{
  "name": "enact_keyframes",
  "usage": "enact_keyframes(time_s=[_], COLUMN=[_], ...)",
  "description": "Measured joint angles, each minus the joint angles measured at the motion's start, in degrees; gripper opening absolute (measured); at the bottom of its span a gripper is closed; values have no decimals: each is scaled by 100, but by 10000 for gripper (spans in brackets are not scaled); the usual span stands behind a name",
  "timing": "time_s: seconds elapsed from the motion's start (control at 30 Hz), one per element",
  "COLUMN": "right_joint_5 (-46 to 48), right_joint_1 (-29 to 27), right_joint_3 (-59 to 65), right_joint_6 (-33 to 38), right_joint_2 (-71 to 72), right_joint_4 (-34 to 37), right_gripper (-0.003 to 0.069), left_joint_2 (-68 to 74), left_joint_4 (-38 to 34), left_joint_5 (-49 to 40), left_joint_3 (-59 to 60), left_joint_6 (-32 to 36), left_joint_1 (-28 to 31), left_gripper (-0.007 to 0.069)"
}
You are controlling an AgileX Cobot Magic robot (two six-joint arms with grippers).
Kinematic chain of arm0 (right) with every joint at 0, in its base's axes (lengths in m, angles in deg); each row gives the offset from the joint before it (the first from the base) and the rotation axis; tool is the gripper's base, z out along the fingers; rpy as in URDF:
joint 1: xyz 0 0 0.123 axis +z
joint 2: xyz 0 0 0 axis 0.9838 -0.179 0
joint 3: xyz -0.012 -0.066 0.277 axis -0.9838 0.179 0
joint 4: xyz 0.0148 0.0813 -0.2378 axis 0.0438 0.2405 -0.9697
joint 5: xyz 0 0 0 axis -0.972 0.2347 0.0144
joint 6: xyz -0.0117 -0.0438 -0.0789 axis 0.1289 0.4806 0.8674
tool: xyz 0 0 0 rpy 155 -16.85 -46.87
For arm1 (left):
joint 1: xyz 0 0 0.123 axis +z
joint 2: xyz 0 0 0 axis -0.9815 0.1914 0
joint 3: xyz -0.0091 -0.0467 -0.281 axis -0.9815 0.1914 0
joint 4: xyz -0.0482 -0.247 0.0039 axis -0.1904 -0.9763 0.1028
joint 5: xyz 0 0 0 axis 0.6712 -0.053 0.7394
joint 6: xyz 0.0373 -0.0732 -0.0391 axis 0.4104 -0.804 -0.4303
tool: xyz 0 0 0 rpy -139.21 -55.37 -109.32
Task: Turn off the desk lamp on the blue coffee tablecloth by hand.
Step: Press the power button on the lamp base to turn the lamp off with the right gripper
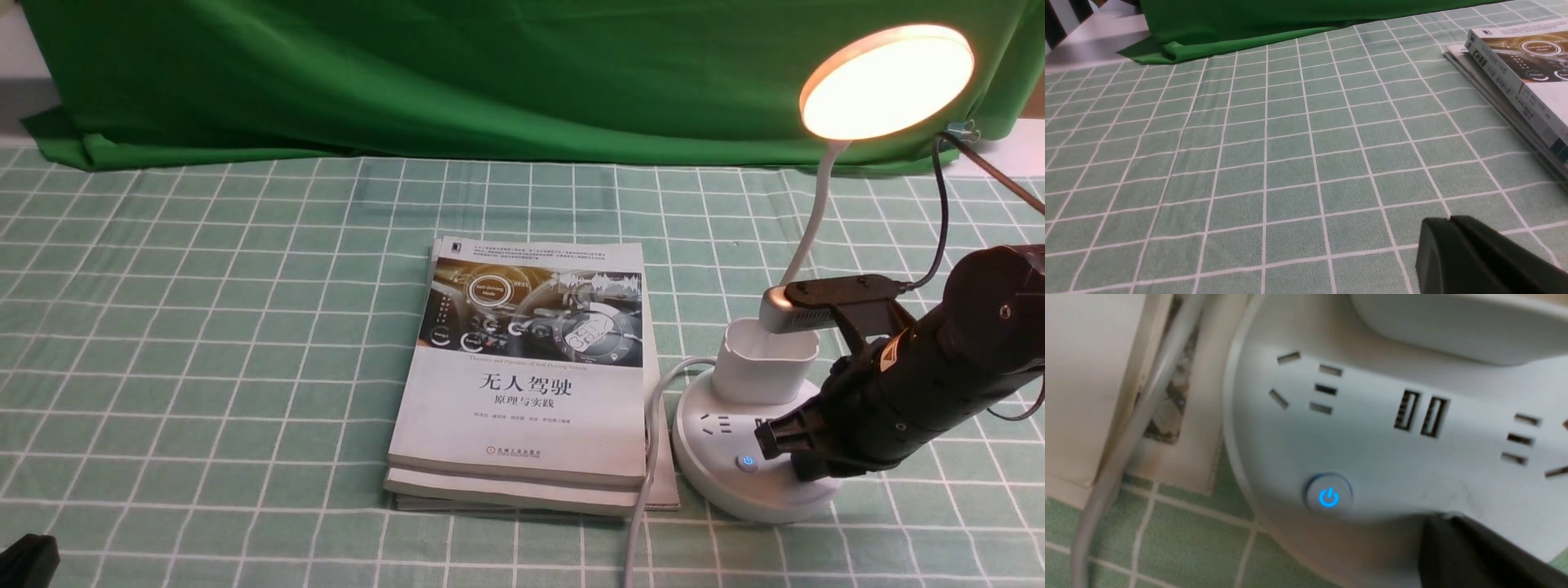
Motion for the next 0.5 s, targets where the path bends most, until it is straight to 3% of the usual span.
enact_keyframes(time_s=[0.5], right_joint_5=[-188], right_joint_1=[0], right_joint_3=[18], right_joint_6=[0], right_joint_2=[126], right_joint_4=[0], right_gripper=[33], left_joint_2=[0], left_joint_4=[0], left_joint_5=[0], left_joint_3=[0], left_joint_6=[0], left_joint_1=[0], left_gripper=[0])
